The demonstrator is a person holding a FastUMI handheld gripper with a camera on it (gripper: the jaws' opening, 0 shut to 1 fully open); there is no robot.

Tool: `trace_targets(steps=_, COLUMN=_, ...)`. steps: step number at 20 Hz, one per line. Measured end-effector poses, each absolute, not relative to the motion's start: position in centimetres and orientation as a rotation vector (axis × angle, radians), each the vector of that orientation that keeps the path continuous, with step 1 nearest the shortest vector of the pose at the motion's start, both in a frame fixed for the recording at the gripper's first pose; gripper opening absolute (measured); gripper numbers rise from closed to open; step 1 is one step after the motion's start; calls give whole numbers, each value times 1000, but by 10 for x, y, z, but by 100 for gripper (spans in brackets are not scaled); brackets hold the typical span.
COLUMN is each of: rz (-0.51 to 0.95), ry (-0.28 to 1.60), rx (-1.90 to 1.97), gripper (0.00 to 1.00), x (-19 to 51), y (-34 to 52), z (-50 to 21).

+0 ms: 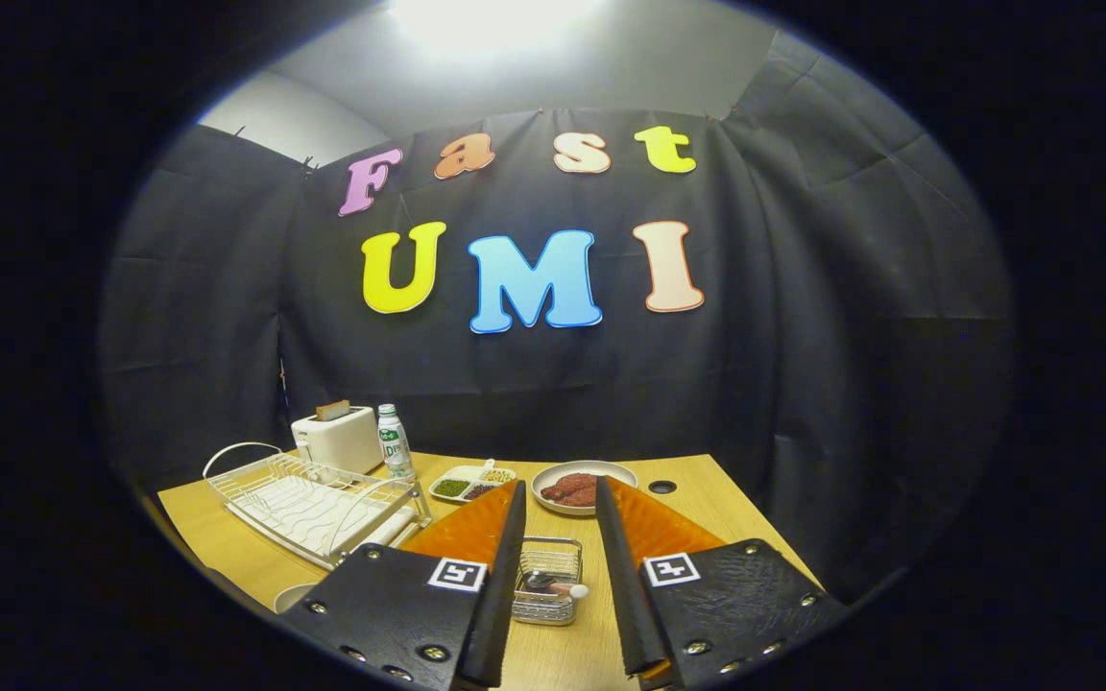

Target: Take the plate from the dish rack, then take the spoon from the basket and place it into the plate.

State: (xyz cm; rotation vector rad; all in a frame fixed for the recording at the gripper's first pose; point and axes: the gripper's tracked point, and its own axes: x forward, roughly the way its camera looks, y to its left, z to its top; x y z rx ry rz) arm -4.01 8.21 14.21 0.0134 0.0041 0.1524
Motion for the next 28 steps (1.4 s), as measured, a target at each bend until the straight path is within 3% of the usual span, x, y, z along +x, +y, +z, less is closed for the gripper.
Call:
trace_targets(steps=9, rz=92, ry=13, rx=21, gripper=45, x=2, y=73, z=71)
trace_targets(steps=11, rz=113, ry=32, rx=28, gripper=32, x=9, y=79, z=56)
trace_targets(steps=15, rz=114, ry=43, rx=37, gripper=28, x=16, y=81, z=51)
trace_targets(steps=16, rz=117, ry=46, rx=47, gripper=17, x=17, y=84, z=48)
trace_targets(steps=18, rz=120, ry=63, rx=46, gripper=16, x=14, y=88, z=48)
trace_targets(steps=20, rz=129, ry=88, rx=48, gripper=9, x=13, y=92, z=46)
trace_targets(steps=28, rz=120, ry=135, rx=24, gripper=9, x=-12, y=94, z=91)
